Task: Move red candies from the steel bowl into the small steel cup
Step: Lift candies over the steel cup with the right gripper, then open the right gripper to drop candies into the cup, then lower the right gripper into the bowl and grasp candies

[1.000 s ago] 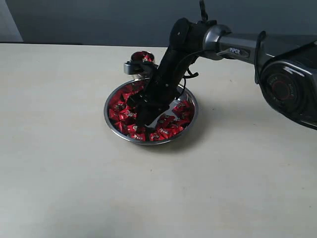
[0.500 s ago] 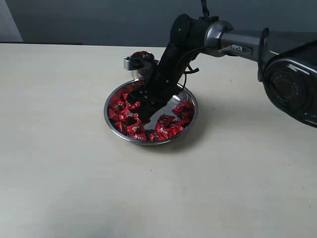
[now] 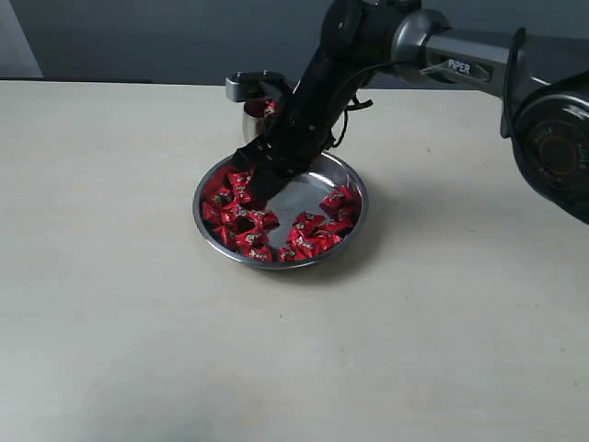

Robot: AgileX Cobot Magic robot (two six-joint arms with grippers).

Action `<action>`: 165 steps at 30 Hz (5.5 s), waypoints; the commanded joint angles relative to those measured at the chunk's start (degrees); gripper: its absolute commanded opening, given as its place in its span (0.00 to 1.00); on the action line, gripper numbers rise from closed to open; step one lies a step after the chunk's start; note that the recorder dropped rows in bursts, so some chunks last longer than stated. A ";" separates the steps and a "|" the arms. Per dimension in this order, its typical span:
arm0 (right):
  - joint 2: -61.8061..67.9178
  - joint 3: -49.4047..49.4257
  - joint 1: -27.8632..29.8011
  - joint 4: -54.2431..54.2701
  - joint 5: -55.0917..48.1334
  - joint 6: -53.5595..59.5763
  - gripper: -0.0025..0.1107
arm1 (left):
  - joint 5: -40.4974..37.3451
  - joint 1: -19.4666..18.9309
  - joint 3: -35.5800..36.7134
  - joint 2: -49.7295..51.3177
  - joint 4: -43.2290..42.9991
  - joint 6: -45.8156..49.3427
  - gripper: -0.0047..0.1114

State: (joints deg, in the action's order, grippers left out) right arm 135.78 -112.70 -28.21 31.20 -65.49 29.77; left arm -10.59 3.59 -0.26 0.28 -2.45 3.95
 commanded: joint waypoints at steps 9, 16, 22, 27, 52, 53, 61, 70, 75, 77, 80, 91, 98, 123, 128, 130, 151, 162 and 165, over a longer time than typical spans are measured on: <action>5.01 -0.23 0.10 -1.03 3.40 0.71 0.45 | 0.27 -0.03 0.26 -0.28 0.00 -0.11 0.06; 5.09 -0.23 0.10 -1.79 4.42 0.71 0.18 | 0.27 -0.03 0.26 -0.28 0.00 -0.11 0.06; 4.45 -0.23 0.10 -1.79 4.42 0.71 0.02 | 0.27 -0.03 0.26 -0.28 -0.11 -0.11 0.06; 1.35 -0.23 0.22 -3.86 10.20 0.59 0.02 | 0.27 -0.03 0.26 -0.28 -0.11 -0.11 0.06; -0.60 -0.23 0.22 -7.41 45.14 0.16 0.02 | 0.27 -0.03 0.26 -0.28 -0.11 -0.11 0.06; -0.57 -0.23 0.22 -7.80 45.14 0.16 0.02 | 0.27 -0.03 0.26 -0.28 0.03 -0.11 0.06; -0.70 -0.23 0.22 -7.41 45.16 -10.27 0.02 | 0.27 -0.03 0.26 -0.28 0.03 -0.11 0.06; -1.07 -0.23 0.22 -7.41 42.83 -15.59 0.02 | 0.27 -0.03 0.26 -0.28 0.03 -0.11 0.06; -3.82 -0.23 0.22 -13.52 38.48 -15.37 0.02 | 0.27 -0.03 0.26 -0.28 0.03 -0.11 0.06; -5.38 -0.23 0.22 -19.80 35.74 -15.37 0.02 | 0.27 -0.03 0.26 -0.28 0.03 -0.11 0.06; -6.47 -0.23 0.22 -26.47 32.45 -15.37 0.02 | 0.27 -0.03 0.26 -0.28 0.03 -0.11 0.06; -5.25 -0.23 0.22 -30.72 35.94 -15.37 0.02 | 0.27 -0.03 0.26 -0.28 0.03 -0.11 0.06; -2.91 -0.23 0.22 -27.42 37.75 -15.37 0.02 | 0.27 -0.03 0.26 -0.28 0.03 -0.11 0.06; -1.68 -0.23 0.22 -21.51 40.05 -15.08 0.31 | 0.27 -0.03 0.26 -0.28 0.03 -0.11 0.06; -4.55 -0.23 0.22 -22.23 30.09 -15.08 0.31 | 0.27 -0.03 0.26 -0.28 0.03 -0.11 0.06; -5.89 -0.23 0.22 -23.66 24.95 -14.97 0.31 | 0.27 -0.03 0.26 -0.28 0.03 -0.11 0.06; 1.33 -0.12 0.12 -15.55 -4.47 -7.28 0.45 | 0.27 -0.03 0.26 -0.28 0.03 -0.11 0.06; 2.83 -0.12 0.12 -16.93 -4.47 -7.38 0.31 | 0.27 -0.03 0.26 -0.28 0.03 -0.11 0.06; 2.49 -0.12 0.12 -16.93 -4.47 -7.38 0.14 | 0.27 -0.03 0.26 -0.28 0.03 -0.11 0.06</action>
State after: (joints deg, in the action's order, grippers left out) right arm 138.46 -112.81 -28.21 15.11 -69.98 22.29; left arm -10.59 3.59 -0.26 0.28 -2.44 3.95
